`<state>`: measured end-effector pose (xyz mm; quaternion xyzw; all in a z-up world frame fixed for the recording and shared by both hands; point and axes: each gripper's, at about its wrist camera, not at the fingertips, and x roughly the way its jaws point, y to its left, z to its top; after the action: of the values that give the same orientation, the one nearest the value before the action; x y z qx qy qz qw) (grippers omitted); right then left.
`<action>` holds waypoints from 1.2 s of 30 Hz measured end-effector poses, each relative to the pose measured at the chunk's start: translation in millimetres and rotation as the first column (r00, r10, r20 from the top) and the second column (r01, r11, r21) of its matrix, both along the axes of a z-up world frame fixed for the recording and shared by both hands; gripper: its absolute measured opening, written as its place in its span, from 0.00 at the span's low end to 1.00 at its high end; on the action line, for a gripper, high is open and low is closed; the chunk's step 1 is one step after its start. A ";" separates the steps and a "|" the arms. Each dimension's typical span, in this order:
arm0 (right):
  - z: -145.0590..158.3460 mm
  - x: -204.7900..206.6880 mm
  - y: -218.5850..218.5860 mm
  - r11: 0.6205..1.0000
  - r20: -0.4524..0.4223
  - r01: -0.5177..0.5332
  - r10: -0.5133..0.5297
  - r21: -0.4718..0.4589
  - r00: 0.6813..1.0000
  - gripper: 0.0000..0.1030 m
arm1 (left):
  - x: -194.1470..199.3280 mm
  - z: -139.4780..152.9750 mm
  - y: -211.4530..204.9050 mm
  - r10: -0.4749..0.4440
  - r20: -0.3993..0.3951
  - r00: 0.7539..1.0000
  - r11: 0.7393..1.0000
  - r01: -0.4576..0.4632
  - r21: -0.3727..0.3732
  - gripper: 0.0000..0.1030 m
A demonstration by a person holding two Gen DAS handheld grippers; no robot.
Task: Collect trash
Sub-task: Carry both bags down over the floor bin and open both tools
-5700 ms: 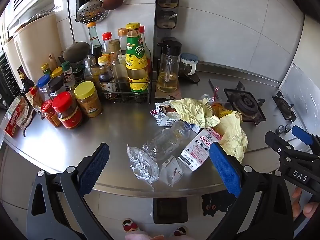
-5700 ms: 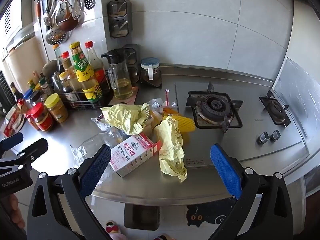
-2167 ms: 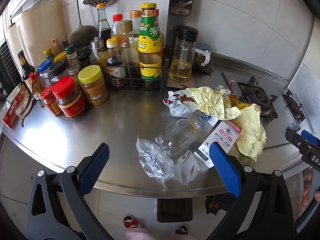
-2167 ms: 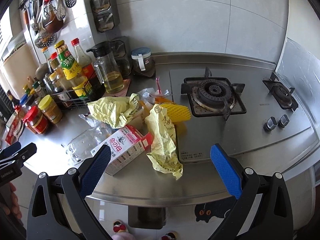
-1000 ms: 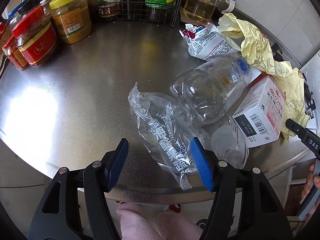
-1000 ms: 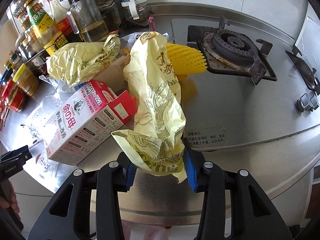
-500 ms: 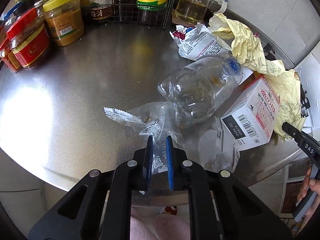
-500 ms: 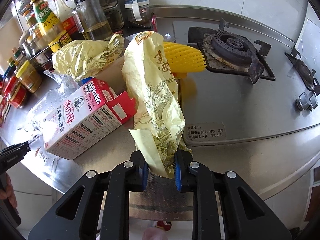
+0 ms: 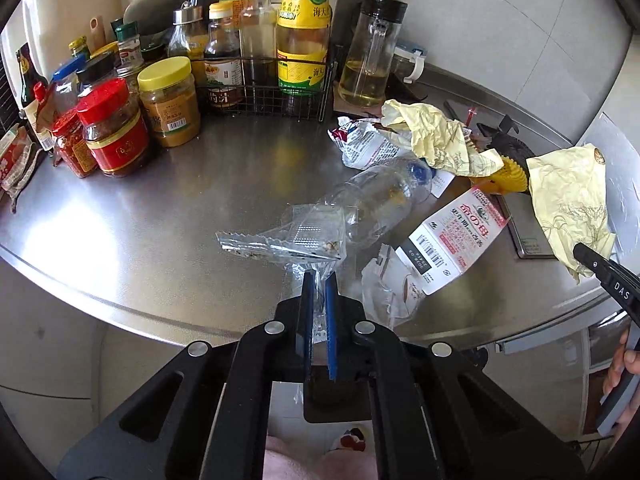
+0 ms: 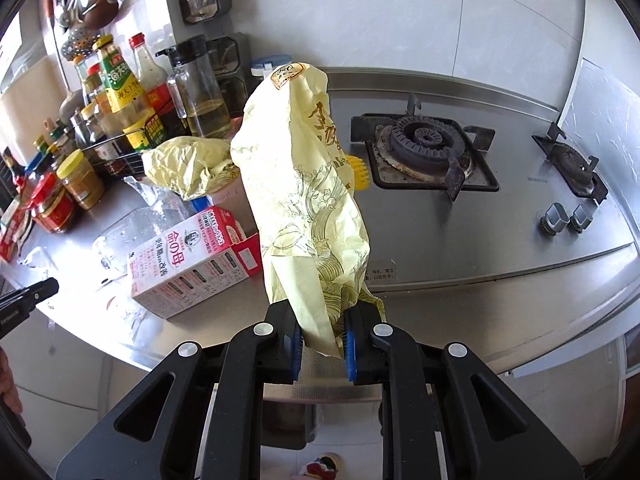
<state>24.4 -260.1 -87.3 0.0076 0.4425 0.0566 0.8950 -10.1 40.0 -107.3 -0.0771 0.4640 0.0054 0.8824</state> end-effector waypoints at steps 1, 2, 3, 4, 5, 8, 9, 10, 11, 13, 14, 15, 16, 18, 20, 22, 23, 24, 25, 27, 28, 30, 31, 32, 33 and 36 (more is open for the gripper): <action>3.7 -7.5 0.5 1.000 0.004 -0.011 0.011 0.006 1.000 0.17 | -7.1 5.7 -3.0 -0.009 0.012 1.000 1.000 0.009 -0.002 0.04; 6.0 -16.5 0.8 1.000 0.004 -0.026 0.026 0.012 1.000 0.17 | -14.4 10.4 -6.7 -0.020 0.022 1.000 1.000 0.020 -0.004 0.04; 7.1 -26.0 1.8 0.999 0.000 -0.043 0.043 0.022 0.999 0.17 | -21.5 14.0 -10.9 -0.033 0.030 0.999 0.999 0.033 -0.009 0.04; 7.2 -35.9 3.2 0.998 -0.007 -0.060 0.061 0.033 0.998 0.17 | -29.9 17.1 -15.7 -0.046 0.034 0.998 0.999 0.047 -0.015 0.04; 6.5 -46.2 5.0 0.996 -0.016 -0.078 0.078 0.040 0.997 0.17 | -35.8 16.6 -19.9 -0.057 0.035 0.998 0.998 0.058 -0.018 0.04; 0.4 -77.4 10.2 0.989 -0.048 -0.131 0.134 0.062 0.990 0.17 | -60.9 13.1 -34.9 -0.094 0.027 0.995 0.995 0.094 -0.029 0.04; -4.2 -87.7 12.2 0.987 -0.063 -0.146 0.151 0.068 0.987 0.17 | -68.9 9.4 -39.9 -0.107 0.021 0.994 0.994 0.107 -0.033 0.04; -10.0 -97.0 14.3 0.985 -0.083 -0.160 0.166 0.070 0.983 0.17 | -76.6 4.4 -45.1 -0.120 0.012 0.993 0.992 0.120 -0.036 0.04; -17.0 -105.8 16.2 0.982 -0.106 -0.175 0.182 0.075 0.978 0.17 | -84.3 -1.7 -49.9 -0.131 0.003 0.991 0.990 0.131 -0.042 0.04; -34.6 -121.4 20.8 0.976 -0.149 -0.202 0.212 0.079 0.966 0.17 | -96.2 -18.8 -59.2 -0.152 -0.023 0.988 0.986 0.150 -0.066 0.04; -45.3 -126.9 22.4 0.974 -0.176 -0.212 0.223 0.077 0.959 0.17 | -100.4 -29.6 -63.0 -0.160 -0.039 0.986 0.984 0.156 -0.083 0.04; -56.8 -131.0 23.6 0.973 -0.206 -0.215 0.227 0.079 0.952 0.17 | -103.2 -40.5 -65.7 -0.164 -0.056 0.985 0.982 0.157 -0.102 0.04; -68.2 -134.7 24.7 0.973 -0.235 -0.216 0.230 0.085 0.944 0.17 | -105.6 -52.3 -68.1 -0.162 -0.074 0.984 0.981 0.153 -0.122 0.04; -90.7 -140.0 27.6 0.972 -0.274 -0.219 0.233 0.082 0.933 0.17 | -107.4 -75.6 -71.5 -0.154 -0.100 0.983 0.979 0.138 -0.150 0.04; -116.3 -142.3 32.9 0.973 -0.310 -0.226 0.232 0.058 0.922 0.17 | -107.2 -100.4 -75.0 -0.149 -0.130 0.980 0.981 0.130 -0.147 0.04; -147.0 -142.1 37.3 0.975 -0.351 -0.215 0.223 0.062 0.909 0.17 | -105.0 -126.0 -78.0 -0.155 -0.157 0.975 0.980 0.132 -0.147 0.04; -164.1 -141.1 39.2 0.977 -0.369 -0.206 0.214 0.062 0.904 0.17 | -103.0 -139.6 -79.2 -0.158 -0.172 0.972 0.980 0.132 -0.150 0.04; -181.7 -140.0 40.5 0.979 -0.384 -0.194 0.204 0.064 0.900 0.17 | -101.3 -152.7 -80.7 -0.162 -0.185 0.969 0.979 0.134 -0.155 0.04; -199.8 -138.2 41.9 0.981 -0.399 -0.180 0.193 0.070 0.896 0.17 | -98.2 -167.3 -81.7 -0.164 -0.198 0.966 0.978 0.133 -0.160 0.04; -234.0 -131.8 43.7 0.984 -0.424 -0.141 0.172 0.105 0.889 0.17 | -91.0 -196.2 -82.9 -0.169 -0.221 0.961 0.977 0.132 -0.170 0.05; -249.7 -128.8 45.8 0.986 -0.433 -0.125 0.161 0.110 0.887 0.17 | -86.4 -209.8 -83.4 -0.170 -0.235 0.957 0.977 0.132 -0.167 0.05; -277.1 -124.2 54.1 0.986 -0.434 -0.132 0.162 0.098 0.886 0.17 | -76.5 -237.9 -85.1 -0.176 -0.264 0.948 0.977 0.135 -0.167 0.05; -291.5 -121.9 59.1 0.987 -0.443 -0.138 0.161 0.084 0.882 0.17 | -71.4 -250.9 -85.4 -0.174 -0.277 0.945 0.977 0.131 -0.168 0.05; -306.4 -119.9 63.4 0.987 -0.461 -0.137 0.160 0.082 0.873 0.17 | -66.4 -264.5 -84.9 -0.174 -0.292 0.941 0.976 0.125 -0.179 0.05; -320.6 -116.9 66.2 0.988 -0.481 -0.130 0.156 0.088 0.862 0.17 | -61.0 -279.3 -83.6 -0.171 -0.312 0.935 0.974 0.113 -0.194 0.05; -358.5 -110.1 71.7 0.990 -0.538 -0.097 0.138 0.105 0.832 0.17 | -47.3 -318.4 -77.0 -0.142 -0.371 0.918 0.973 0.060 -0.224 0.05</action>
<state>-85.8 -188.4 -445.8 0.0286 0.6753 0.1232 0.7266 -57.4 -37.0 -425.7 -0.1422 0.6295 -0.0741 0.7602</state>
